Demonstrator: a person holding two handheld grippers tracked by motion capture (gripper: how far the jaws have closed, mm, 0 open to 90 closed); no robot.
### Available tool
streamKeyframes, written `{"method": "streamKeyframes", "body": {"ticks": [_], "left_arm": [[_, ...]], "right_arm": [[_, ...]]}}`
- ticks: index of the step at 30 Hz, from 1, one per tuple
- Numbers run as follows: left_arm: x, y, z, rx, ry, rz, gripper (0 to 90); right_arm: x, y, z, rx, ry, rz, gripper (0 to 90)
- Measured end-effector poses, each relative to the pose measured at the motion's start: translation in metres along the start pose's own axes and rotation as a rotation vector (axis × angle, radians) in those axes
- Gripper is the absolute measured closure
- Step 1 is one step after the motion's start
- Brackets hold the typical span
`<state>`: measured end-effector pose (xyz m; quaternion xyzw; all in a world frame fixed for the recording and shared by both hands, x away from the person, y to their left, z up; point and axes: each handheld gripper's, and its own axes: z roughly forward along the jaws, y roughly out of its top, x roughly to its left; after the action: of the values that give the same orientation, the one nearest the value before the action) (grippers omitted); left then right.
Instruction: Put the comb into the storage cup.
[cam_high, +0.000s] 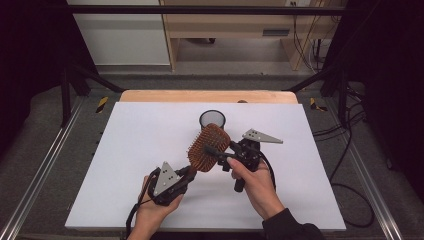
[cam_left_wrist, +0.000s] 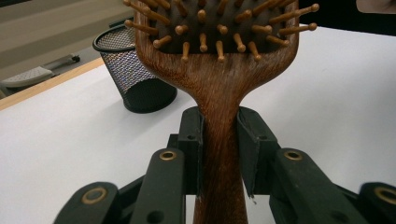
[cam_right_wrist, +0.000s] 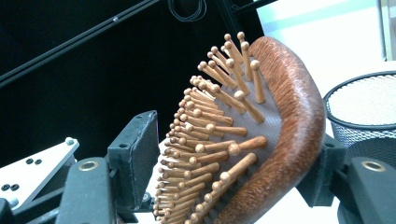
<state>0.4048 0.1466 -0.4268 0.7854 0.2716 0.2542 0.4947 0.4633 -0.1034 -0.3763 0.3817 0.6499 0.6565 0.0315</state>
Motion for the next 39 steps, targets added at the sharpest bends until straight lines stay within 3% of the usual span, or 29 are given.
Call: {"method": "streamKeyframes", "body": {"ticks": [11,17,24,27,31,39], "left_arm": [[0.002,0.001,-0.002,-0.010,0.001,-0.017,72.6],[0.004,-0.002,0.000,-0.014,0.003,-0.031,72.6],[0.008,-0.008,0.001,-0.033,-0.003,-0.091,72.4],[0.010,-0.007,-0.001,-0.055,0.000,-0.129,71.2],[0.017,-0.007,-0.005,-0.063,0.005,-0.158,56.1],[0.035,-0.012,-0.023,-0.098,0.088,-0.232,31.4]], "right_arm": [[0.002,0.006,0.009,0.029,0.003,0.027,37.9],[0.007,0.007,0.010,0.011,0.019,0.042,47.3],[0.021,0.008,0.016,0.014,0.009,-0.021,51.7],[0.024,0.012,0.018,0.012,0.002,-0.027,52.3],[0.026,0.022,0.018,-0.017,-0.037,-0.068,52.6],[0.015,0.057,0.014,-0.056,-0.108,-0.110,52.6]]}}
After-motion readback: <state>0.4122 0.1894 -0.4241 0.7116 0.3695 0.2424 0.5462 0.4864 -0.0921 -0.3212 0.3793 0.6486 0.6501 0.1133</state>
